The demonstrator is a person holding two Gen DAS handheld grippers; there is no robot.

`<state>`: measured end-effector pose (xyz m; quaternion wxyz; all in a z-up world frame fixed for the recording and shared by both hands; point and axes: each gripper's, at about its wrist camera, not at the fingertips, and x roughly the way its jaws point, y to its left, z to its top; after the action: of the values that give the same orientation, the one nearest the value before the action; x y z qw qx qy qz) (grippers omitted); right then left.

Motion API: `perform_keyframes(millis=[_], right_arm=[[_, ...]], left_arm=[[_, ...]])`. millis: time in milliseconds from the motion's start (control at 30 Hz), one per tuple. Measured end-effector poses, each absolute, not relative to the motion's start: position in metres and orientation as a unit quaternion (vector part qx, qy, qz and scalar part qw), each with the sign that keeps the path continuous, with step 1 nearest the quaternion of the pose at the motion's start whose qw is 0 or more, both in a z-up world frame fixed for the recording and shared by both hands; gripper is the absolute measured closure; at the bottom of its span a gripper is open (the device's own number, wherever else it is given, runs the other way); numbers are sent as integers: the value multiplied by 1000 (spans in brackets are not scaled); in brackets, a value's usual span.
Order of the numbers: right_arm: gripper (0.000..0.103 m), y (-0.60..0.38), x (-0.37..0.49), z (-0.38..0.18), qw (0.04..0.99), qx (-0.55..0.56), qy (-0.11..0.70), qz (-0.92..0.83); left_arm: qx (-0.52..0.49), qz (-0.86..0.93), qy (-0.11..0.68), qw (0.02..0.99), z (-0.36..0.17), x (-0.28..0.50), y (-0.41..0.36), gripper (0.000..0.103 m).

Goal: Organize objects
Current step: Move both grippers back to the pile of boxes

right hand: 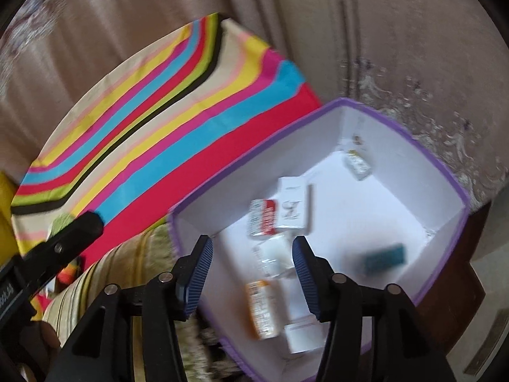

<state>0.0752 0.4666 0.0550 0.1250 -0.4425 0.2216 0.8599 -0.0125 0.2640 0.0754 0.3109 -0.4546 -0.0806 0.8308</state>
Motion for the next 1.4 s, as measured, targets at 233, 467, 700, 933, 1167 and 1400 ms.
perform_keyframes(millis=[233,467,700,933,1167,1400], right_arm=[[49,423,57,61,85,-457,180,867],[47,402,45,64,67,-460,161,870],[46,374,27,64,38,-467,140,872],[42,333,12,65,-3,-472,107,875],[41,309,-3,63,-30,-482,91,871],[39,285,-17,62,-54,-483,87,870]], left_arm=[[-442,853,-100,258,82,-16,210,37],[-453,852,-167,202,71,-19,145,37],[-427,871,-202,135,73,-10,75,37],[-423,871,-235,85,60,-8,21,46],[-425,868,-254,43,51,-19,-10,48],[-437,862,-256,21,39,-39,-28,48]])
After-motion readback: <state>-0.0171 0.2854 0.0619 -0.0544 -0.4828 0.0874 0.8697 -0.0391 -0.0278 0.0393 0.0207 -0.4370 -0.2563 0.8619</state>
